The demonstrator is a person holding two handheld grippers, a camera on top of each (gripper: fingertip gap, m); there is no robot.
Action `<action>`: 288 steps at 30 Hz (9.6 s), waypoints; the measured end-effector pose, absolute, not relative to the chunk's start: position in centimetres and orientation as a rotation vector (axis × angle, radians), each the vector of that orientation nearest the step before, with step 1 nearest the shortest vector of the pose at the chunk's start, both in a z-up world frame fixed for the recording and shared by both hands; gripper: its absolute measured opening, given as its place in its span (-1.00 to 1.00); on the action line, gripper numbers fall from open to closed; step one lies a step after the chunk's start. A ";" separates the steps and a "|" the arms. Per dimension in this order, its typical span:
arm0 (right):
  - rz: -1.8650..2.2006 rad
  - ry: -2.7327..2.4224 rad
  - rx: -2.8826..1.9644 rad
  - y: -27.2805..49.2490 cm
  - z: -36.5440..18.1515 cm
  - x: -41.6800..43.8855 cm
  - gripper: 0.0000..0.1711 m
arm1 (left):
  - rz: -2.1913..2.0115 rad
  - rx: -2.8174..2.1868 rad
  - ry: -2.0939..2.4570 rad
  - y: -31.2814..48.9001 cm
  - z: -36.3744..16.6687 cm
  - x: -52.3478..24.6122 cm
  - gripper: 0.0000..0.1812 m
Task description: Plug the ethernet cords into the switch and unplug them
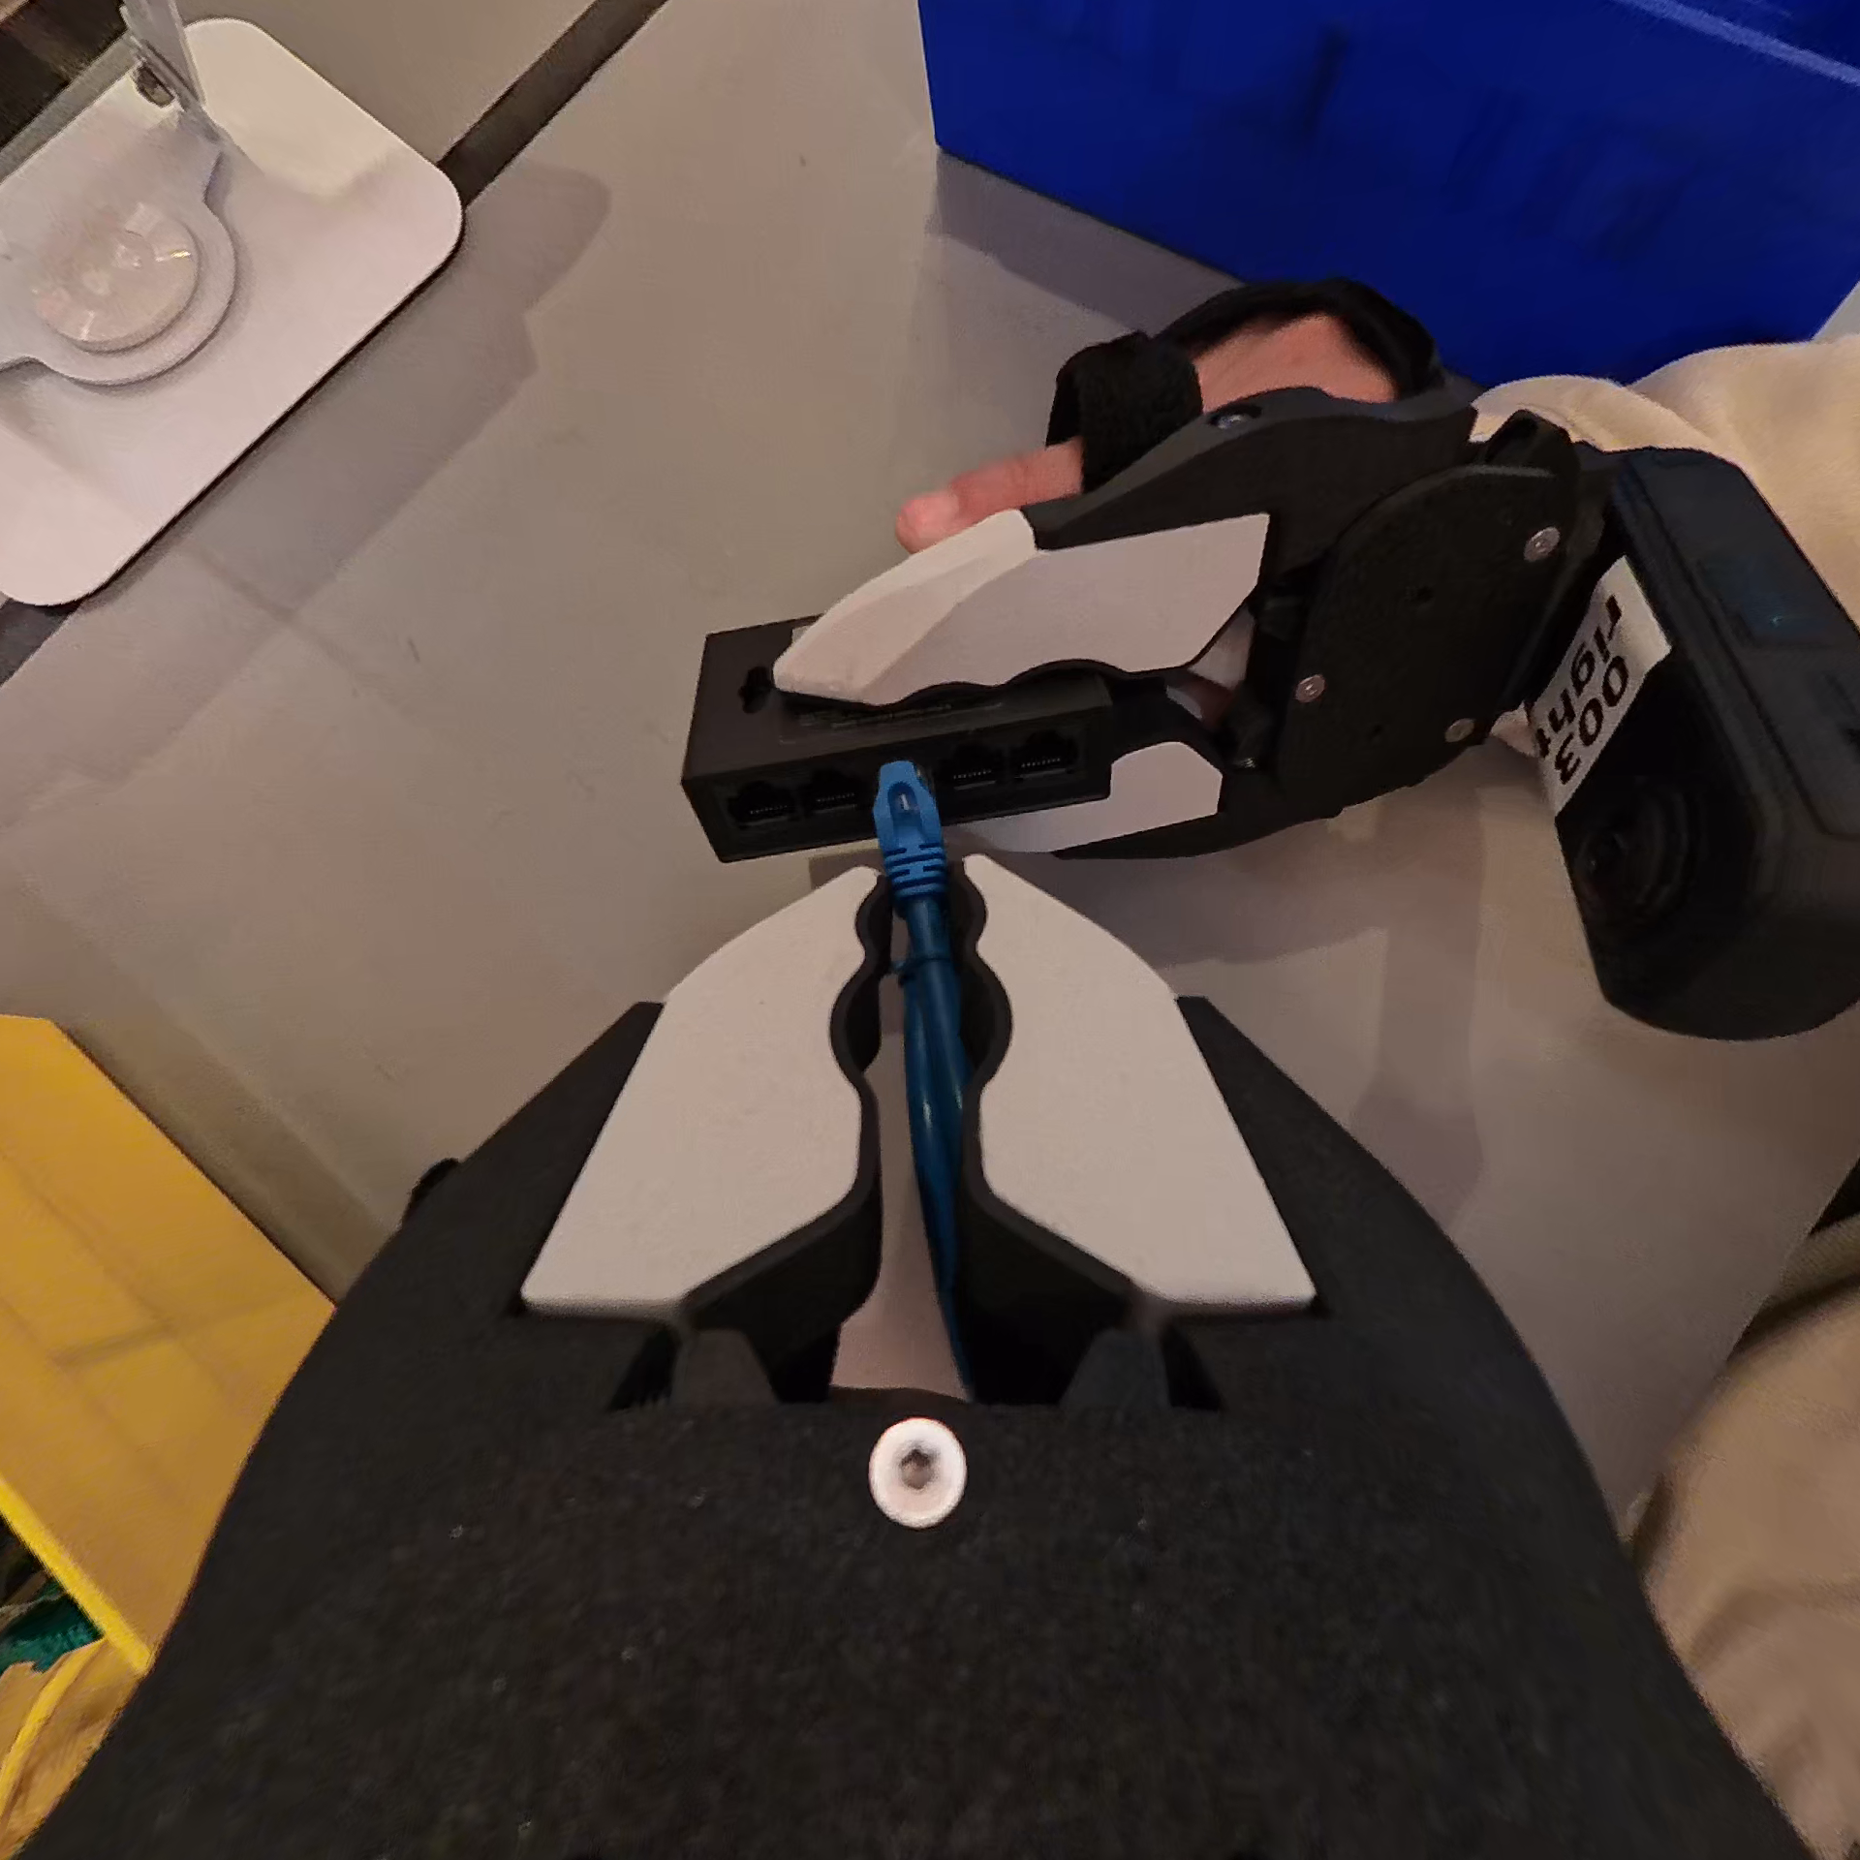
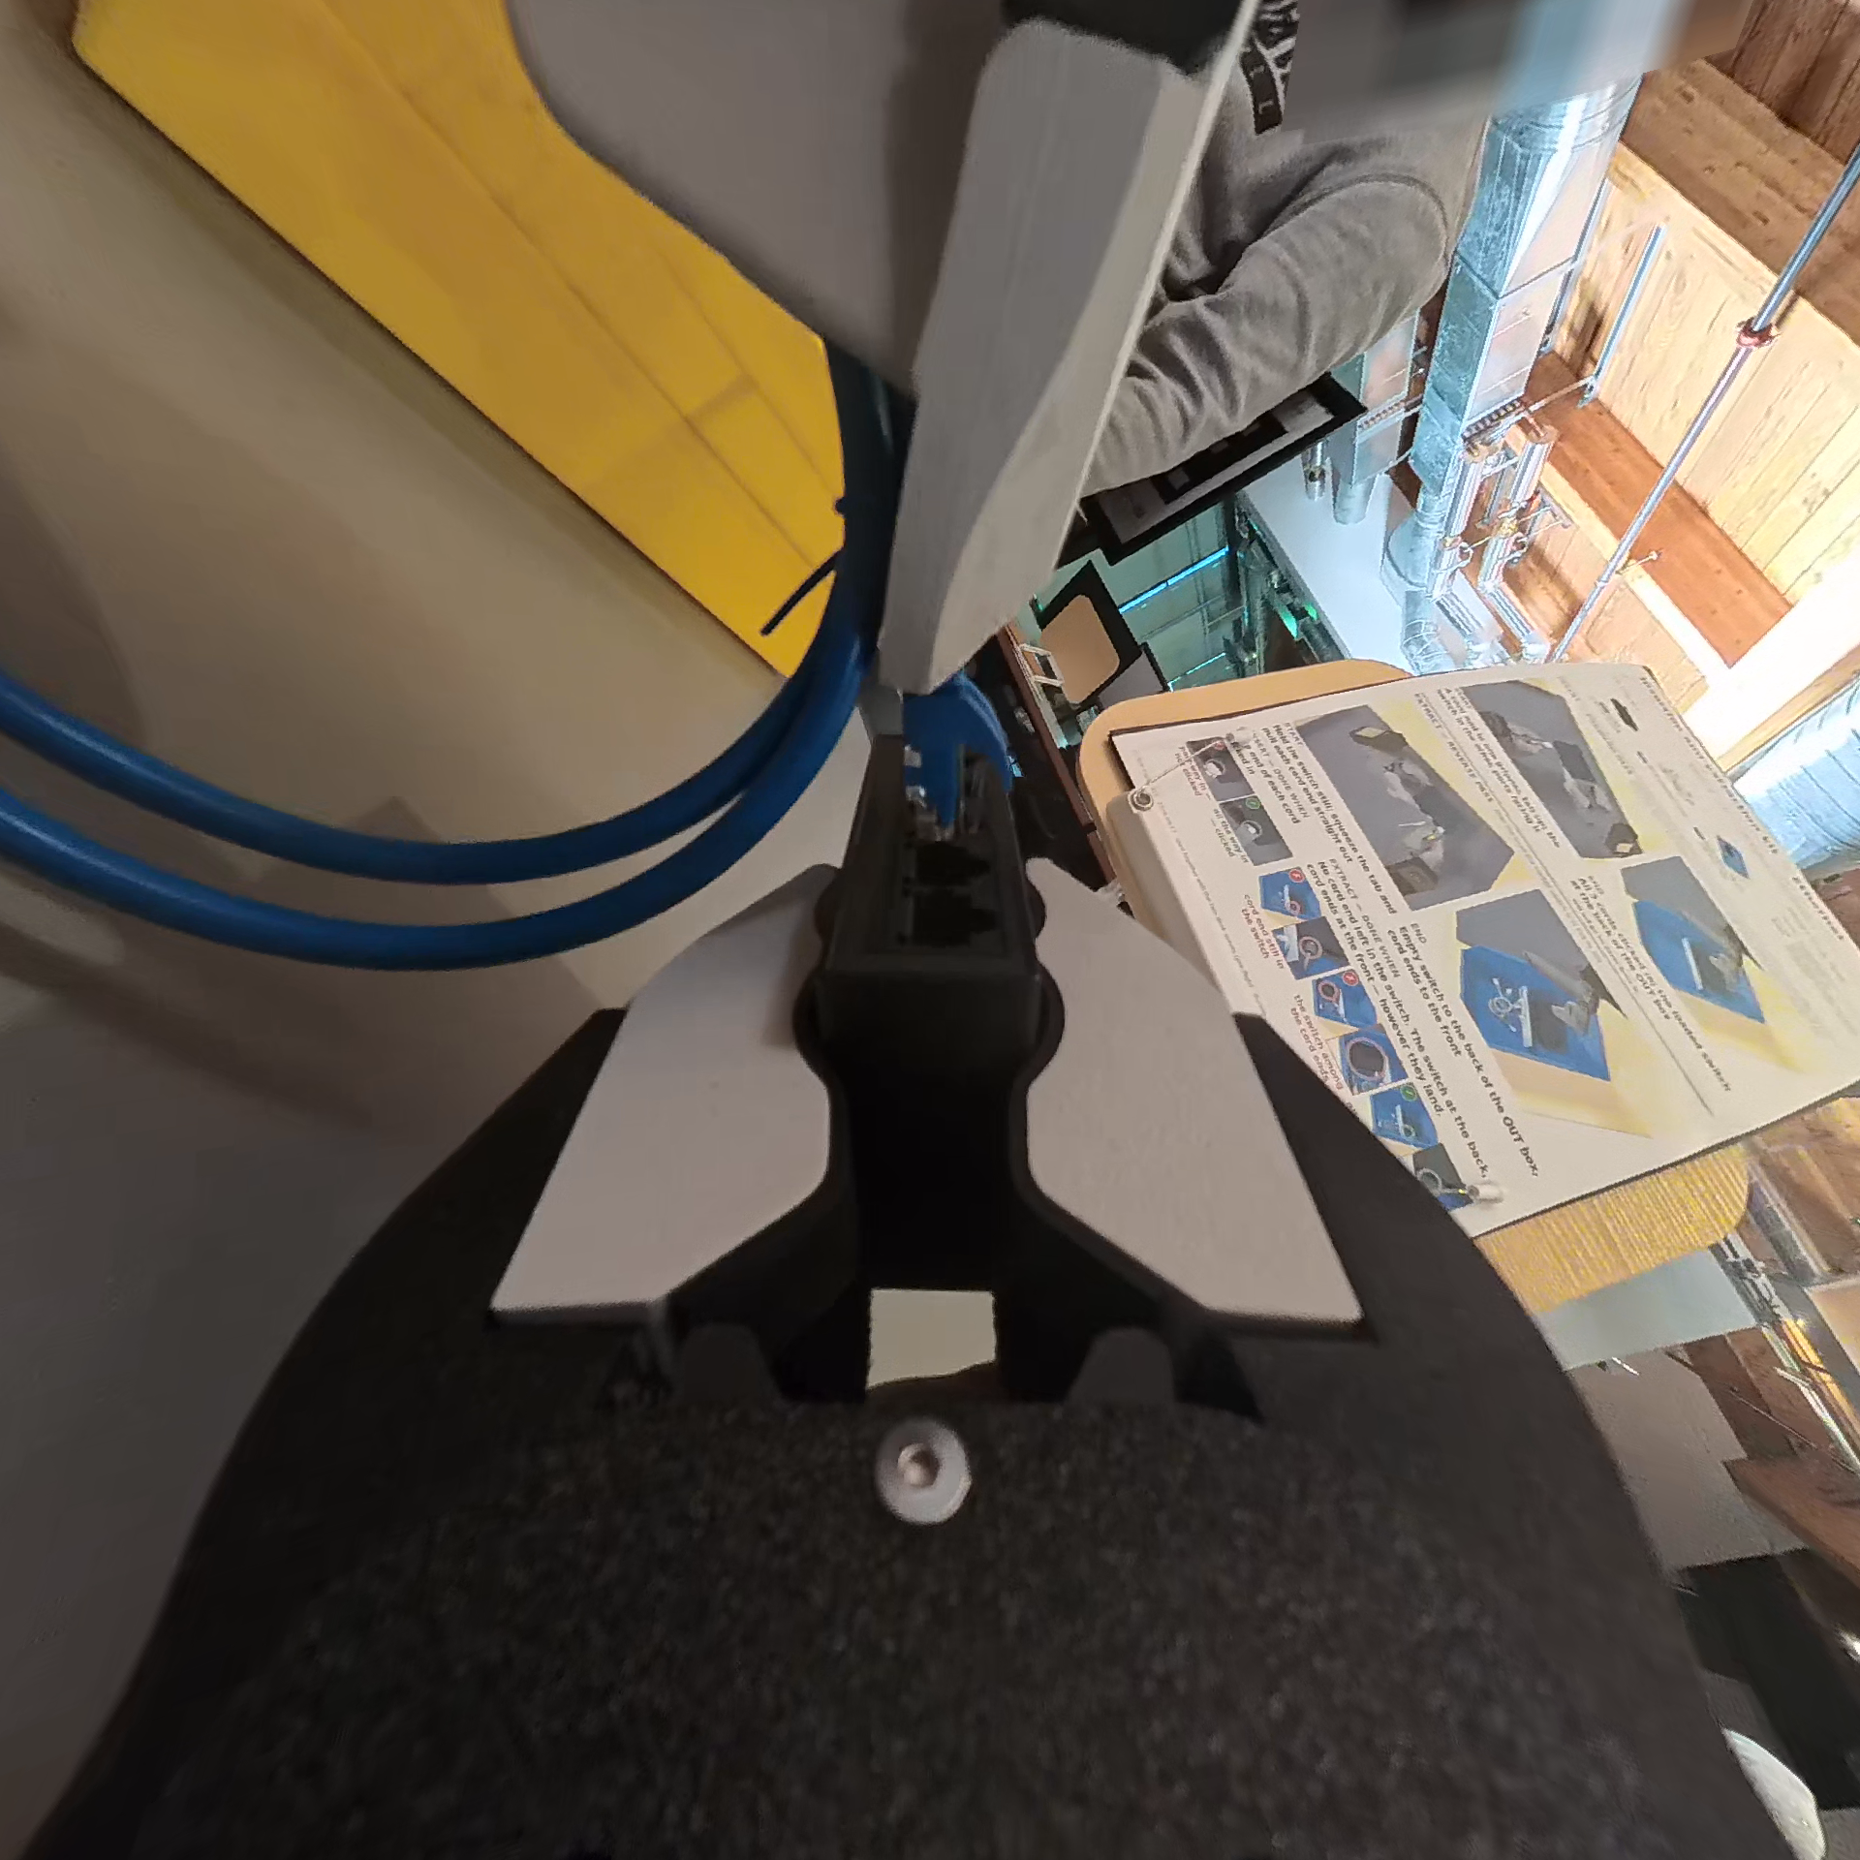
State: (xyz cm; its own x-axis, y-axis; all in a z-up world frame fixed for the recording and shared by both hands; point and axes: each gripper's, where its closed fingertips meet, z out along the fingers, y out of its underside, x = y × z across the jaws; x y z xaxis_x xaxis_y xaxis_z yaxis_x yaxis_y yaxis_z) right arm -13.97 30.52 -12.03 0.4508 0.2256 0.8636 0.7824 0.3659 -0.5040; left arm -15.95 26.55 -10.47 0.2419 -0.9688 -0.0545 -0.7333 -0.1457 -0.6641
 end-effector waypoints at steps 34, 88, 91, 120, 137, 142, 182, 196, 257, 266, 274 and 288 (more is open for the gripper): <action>-0.423 -1.118 -1.106 29.7 -11.8 -14.6 -0.65 | -0.740 -1.841 1.321 21.1 -7.3 -21.6 -0.70; -0.357 -1.087 -1.160 30.2 -11.8 -14.4 -0.65 | 0.084 -1.912 0.418 36.3 3.9 -55.6 -0.95; -0.371 -1.084 -1.163 30.2 -11.9 -14.3 -0.65 | 0.243 -1.725 0.583 38.6 12.6 -52.6 -0.95; -0.383 -1.066 -1.160 30.4 -11.6 -14.0 -0.65 | 0.006 -1.510 1.728 18.8 23.6 -34.7 -0.94; -0.401 -1.079 -1.171 30.7 -11.9 -14.0 -0.65 | -0.303 -1.849 2.029 22.3 -7.2 -20.9 -0.94; -0.417 -1.092 -1.175 30.8 -12.2 -14.1 -0.65 | -0.177 -1.940 2.086 24.0 -9.5 -19.2 -0.95; -0.426 -1.045 -1.144 30.1 -11.0 -14.2 -0.66 | -0.396 -1.882 1.837 24.7 -9.6 -16.8 -0.95; -0.360 -1.061 -1.155 29.4 -11.4 -15.2 -0.68 | -0.303 -1.802 1.813 24.7 -10.0 -17.1 -0.96; -0.349 -1.105 -1.166 30.1 -12.2 -14.7 -0.65 | -0.504 -2.164 1.620 39.5 -18.1 -35.6 -0.88; -0.359 -1.106 -1.162 30.1 -12.2 -14.6 -0.65 | -0.633 -1.565 1.210 36.1 -1.4 -35.7 -0.88; -0.376 -1.104 -1.158 30.1 -12.2 -14.5 -0.65 | -0.693 -1.388 1.100 22.4 -2.3 -30.3 -0.88; -0.359 -1.107 -1.160 30.1 -12.2 -14.6 -0.65 | -1.015 -2.025 0.487 22.3 -10.9 -29.5 -0.88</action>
